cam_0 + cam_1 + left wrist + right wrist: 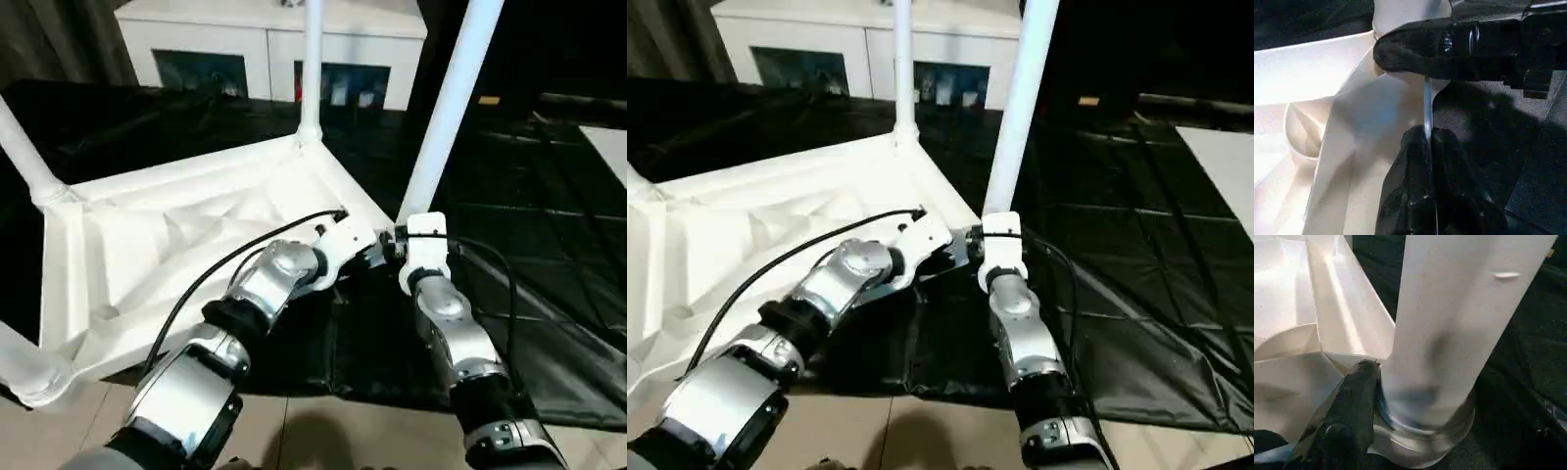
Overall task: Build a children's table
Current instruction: Rotate leg to tighten
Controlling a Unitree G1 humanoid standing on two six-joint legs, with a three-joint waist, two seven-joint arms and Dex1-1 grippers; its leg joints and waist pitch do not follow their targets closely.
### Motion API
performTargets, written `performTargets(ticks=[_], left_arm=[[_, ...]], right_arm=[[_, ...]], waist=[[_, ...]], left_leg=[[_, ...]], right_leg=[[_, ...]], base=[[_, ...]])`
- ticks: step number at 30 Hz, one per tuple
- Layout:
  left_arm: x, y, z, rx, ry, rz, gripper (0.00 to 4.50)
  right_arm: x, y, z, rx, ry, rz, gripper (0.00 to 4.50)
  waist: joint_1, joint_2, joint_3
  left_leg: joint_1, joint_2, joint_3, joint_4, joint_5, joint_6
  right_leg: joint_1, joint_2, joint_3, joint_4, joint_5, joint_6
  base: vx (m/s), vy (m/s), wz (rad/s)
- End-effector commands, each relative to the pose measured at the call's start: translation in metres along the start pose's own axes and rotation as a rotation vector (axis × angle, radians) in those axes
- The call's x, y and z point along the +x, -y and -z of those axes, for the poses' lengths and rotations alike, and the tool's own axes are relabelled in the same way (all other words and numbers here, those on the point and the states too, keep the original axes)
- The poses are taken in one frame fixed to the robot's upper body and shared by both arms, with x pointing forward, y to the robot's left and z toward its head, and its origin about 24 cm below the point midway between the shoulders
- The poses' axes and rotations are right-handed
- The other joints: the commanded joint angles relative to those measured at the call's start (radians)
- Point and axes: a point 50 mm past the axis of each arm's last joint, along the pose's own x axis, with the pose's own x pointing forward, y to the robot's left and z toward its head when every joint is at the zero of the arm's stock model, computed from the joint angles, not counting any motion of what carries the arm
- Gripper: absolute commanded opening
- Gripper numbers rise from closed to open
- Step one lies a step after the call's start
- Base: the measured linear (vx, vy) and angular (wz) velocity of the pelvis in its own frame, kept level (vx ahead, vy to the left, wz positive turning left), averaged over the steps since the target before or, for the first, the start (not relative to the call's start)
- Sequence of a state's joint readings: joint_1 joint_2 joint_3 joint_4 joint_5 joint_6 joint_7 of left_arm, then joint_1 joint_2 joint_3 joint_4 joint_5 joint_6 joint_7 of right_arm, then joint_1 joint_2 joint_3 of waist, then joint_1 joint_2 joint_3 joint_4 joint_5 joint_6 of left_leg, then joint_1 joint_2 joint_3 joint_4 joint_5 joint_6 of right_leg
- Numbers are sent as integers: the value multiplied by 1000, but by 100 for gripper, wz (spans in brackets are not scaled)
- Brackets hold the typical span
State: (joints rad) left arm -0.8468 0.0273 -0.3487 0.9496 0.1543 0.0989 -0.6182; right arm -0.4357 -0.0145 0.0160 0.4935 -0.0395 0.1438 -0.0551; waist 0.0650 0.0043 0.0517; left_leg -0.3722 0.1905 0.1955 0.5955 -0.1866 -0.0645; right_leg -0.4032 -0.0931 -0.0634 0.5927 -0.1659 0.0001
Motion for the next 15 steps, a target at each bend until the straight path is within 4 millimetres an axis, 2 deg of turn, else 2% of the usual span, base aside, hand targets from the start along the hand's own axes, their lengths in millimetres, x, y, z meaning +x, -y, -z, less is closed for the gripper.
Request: performTargets(ticks=[1,3,4,5,6,7,10,11,15], left_arm=[[-7,-18,2,28,-12,-134,0],[-9,-17,5,62,-14,-103,0],[-9,-17,5,62,-14,-103,0],[-12,-19,10,68,-28,-99,0],[-13,-19,11,86,-19,-77,0],[-15,-20,14,81,-24,-76,0],[-18,-20,15,135,-2,-50,0],[-19,-20,16,144,1,-47,0],[-20,-15,7,241,90,18,0]], right_arm=[[-5,-13,1,28,20,-82,297],[-6,-2,-3,-8,54,-80,332],[-6,-2,-3,-8,54,-80,332],[-9,11,-6,-42,76,-78,349],[-10,19,-6,-56,78,-67,349],[-12,26,-6,-67,86,-70,363],[-18,43,-8,-108,109,-144,379],[-22,47,-8,-135,116,-200,400],[-32,53,-2,-174,82,-345,400]], waist=[[0,-1,-72],[1,-3,-71],[1,-2,-69],[1,-7,-68],[-4,-7,-66],[-6,-10,-66],[-8,-11,-67],[-7,-12,-67],[-4,-12,-67]], left_leg=[[11,30,-17,-72,-157,62],[13,30,-17,-73,-174,64],[10,31,-17,-74,-186,63],[9,31,-19,-76,-192,59],[5,30,-21,-77,-201,56],[9,29,-19,-76,-211,57],[5,28,-19,-74,-199,63],[7,28,-17,-72,-202,69],[5,30,-17,-69,-198,99]], right_leg=[[52,-50,38,-58,-86,-230],[53,-50,38,-60,-111,-229],[53,-53,39,-61,-129,-223],[56,-52,38,-62,-143,-217],[58,-52,37,-64,-174,-203],[55,-52,37,-69,-203,-196],[57,-51,38,-68,-202,-193],[56,-51,38,-70,-199,-194],[56,-51,37,-69,-184,-207]], base=[[0,0,0],[0,0,0],[0,0,0],[0,0,0],[0,0,0],[0,0,0],[0,0,0],[0,0,0],[0,0,0]])
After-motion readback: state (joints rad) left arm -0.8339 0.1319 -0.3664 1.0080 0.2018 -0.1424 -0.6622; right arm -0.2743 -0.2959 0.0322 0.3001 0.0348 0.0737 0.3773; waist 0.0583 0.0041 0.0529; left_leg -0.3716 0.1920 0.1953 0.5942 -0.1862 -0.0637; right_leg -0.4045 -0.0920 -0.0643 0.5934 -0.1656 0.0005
